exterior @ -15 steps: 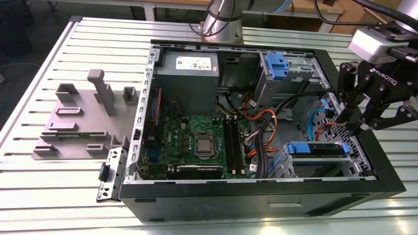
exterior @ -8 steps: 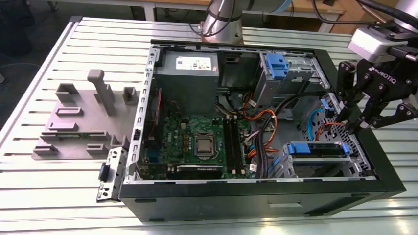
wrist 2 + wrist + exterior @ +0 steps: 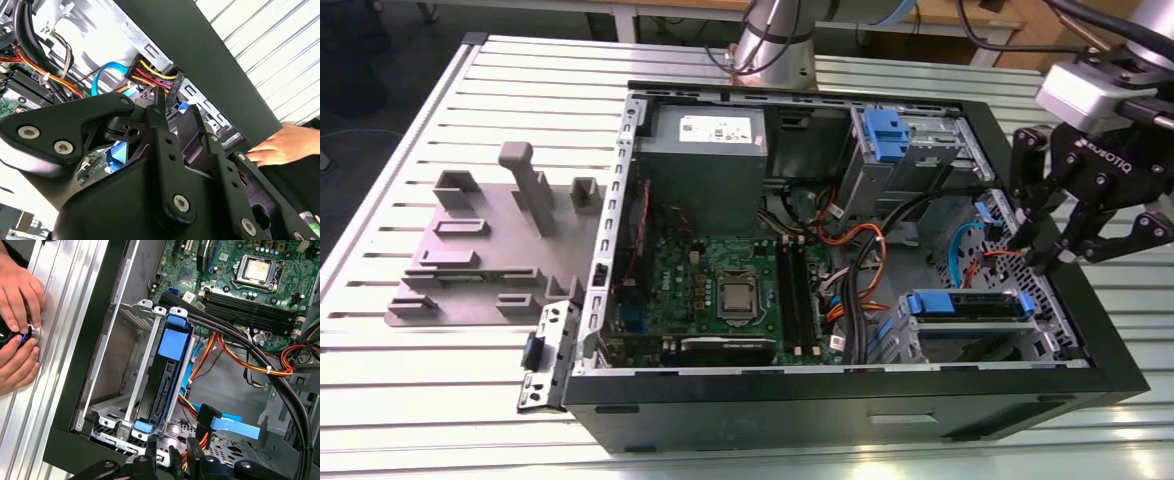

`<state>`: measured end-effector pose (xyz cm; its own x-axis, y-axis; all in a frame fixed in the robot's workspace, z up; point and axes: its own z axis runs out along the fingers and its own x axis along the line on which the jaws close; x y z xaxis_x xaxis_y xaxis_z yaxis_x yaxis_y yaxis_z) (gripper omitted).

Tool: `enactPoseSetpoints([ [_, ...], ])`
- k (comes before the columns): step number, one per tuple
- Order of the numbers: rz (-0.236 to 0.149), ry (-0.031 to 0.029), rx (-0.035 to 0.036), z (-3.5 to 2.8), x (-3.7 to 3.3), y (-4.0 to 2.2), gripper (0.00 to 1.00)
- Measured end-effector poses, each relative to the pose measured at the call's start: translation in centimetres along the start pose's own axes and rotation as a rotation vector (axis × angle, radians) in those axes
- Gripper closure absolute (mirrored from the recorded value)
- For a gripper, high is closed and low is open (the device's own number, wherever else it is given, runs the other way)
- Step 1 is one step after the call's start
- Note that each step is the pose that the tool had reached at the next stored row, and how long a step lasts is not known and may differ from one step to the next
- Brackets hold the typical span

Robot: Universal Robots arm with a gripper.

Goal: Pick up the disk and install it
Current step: 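Insert the first disk wire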

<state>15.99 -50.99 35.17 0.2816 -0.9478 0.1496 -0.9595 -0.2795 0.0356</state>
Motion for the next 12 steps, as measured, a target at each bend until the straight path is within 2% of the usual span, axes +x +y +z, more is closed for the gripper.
enactPoseSetpoints([
  [12,-0.057,0.0046,0.0079,0.14,0.04,-0.24,0.63],
])
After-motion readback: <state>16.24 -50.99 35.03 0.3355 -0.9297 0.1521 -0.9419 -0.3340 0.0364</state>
